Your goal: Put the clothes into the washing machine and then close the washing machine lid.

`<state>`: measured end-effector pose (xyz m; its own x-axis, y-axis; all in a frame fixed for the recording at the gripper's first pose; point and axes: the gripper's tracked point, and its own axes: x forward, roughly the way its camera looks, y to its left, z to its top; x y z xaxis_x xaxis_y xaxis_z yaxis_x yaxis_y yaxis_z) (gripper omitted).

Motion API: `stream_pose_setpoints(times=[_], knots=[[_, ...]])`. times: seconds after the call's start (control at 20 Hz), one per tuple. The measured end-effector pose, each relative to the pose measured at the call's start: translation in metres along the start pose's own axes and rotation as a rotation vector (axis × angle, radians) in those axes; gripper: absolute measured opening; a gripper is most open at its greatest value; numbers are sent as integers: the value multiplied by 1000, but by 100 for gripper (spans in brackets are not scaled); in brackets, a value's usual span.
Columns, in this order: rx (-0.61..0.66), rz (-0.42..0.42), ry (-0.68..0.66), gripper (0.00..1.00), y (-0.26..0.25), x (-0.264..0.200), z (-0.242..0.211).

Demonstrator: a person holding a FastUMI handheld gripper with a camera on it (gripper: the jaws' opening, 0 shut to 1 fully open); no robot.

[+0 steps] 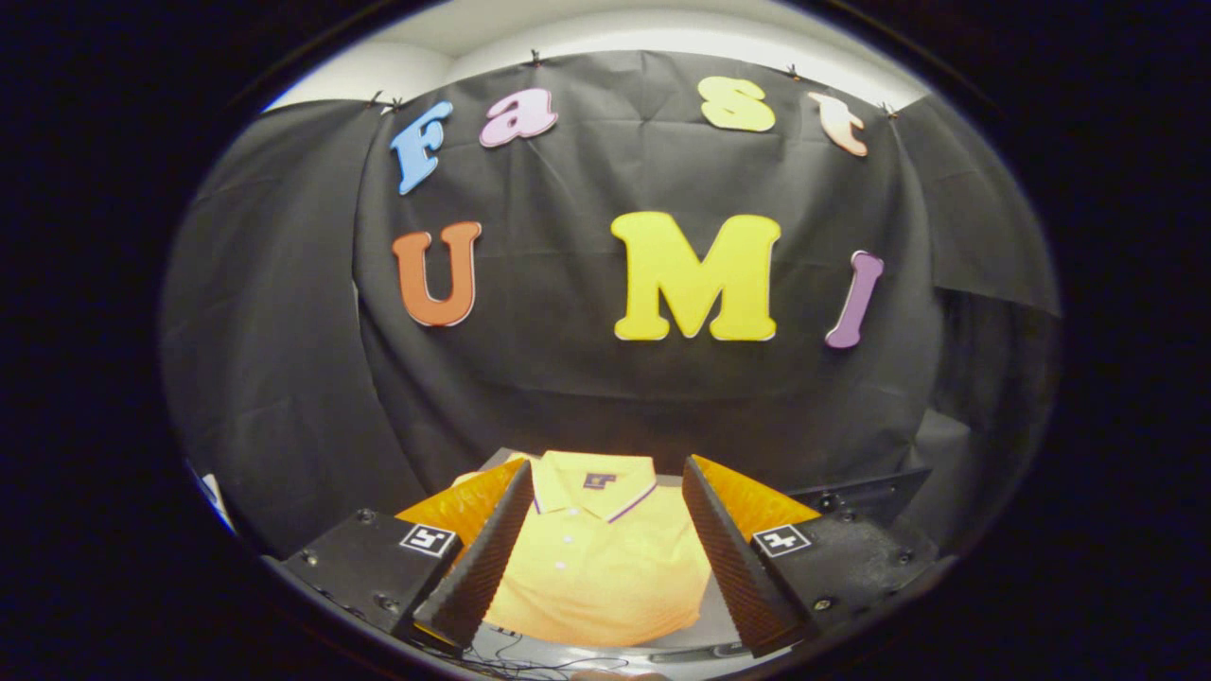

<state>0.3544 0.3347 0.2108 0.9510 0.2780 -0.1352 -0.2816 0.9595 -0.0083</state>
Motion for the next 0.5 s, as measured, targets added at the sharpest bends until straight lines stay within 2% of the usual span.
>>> stream_pose_setpoints(times=[0.3,0.5], knots=[[47,-6,182,99,28,73,-60],[60,-60,289,99,27,103,-105]])
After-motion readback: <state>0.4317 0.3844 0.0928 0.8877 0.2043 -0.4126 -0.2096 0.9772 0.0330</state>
